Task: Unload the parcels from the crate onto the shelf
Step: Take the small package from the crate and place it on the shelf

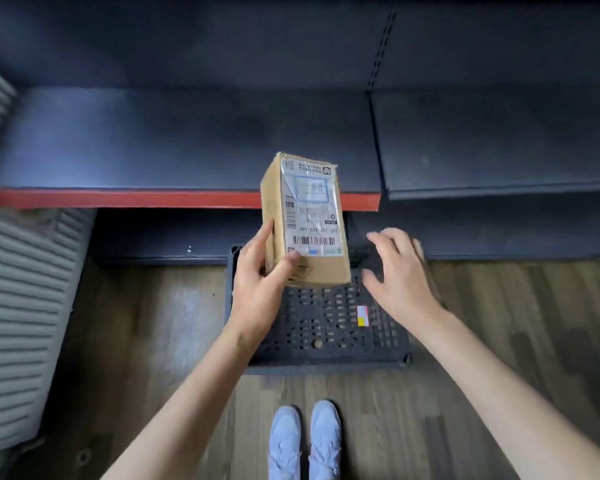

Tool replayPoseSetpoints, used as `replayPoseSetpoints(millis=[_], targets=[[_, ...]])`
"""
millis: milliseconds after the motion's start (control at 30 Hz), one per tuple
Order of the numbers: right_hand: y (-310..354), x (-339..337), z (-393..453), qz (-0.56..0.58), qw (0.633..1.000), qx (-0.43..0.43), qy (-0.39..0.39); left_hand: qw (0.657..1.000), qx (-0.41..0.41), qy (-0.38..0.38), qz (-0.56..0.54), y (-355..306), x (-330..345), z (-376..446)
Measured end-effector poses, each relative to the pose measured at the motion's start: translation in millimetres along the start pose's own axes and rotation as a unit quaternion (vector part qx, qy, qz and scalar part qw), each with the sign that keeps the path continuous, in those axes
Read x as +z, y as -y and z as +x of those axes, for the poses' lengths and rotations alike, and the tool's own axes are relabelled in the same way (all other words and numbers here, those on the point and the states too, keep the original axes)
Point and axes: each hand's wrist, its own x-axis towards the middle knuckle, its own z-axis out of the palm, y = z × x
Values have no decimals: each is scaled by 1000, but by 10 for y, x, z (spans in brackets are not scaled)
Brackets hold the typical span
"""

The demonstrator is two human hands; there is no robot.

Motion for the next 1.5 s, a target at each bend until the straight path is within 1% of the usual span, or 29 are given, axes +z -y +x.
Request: replayPoseSetpoints(millis=[233, 367, 467, 633, 733, 867, 967, 1133, 1300, 1500], targets=[[548, -1257, -193, -17, 996, -56, -69, 997, 69, 31, -27, -1189, -366, -595], [865, -1889, -392, -24, 990, -91, -102, 990, 129, 49, -36, -1807, -480, -947], [1108, -2345, -490, -28, 983, -121, -134, 978, 188, 57, -64, -2268, -502, -1136], [1464, -3085, -546, -24, 959, -177, -221, 951, 286, 75, -94, -2992, -578, -1251], [1636, -3520, -582, 41, 944, -198, -261, 937, 323, 101, -90, -3380, -725, -1267], [1809, -3966, -673, 162, 920, -216, -284, 936, 330, 118, -44, -3855, -942, -1292], [1880, -4128, -742, 232, 905, -233, -269, 932, 336, 138, -6, -4129, -1030, -1301], [1924, -4190, -780, 264, 902, -262, -219, 919, 345, 191, 19, -4361, -979, -1341], [1911, -4223, -812, 281, 902, -280, -173, 912, 347, 220, 18, -4418, -915, -1361], [1856, -4215, -780, 320, 902, -274, -97, 906, 353, 235, 26, -4476, -867, -1339]])
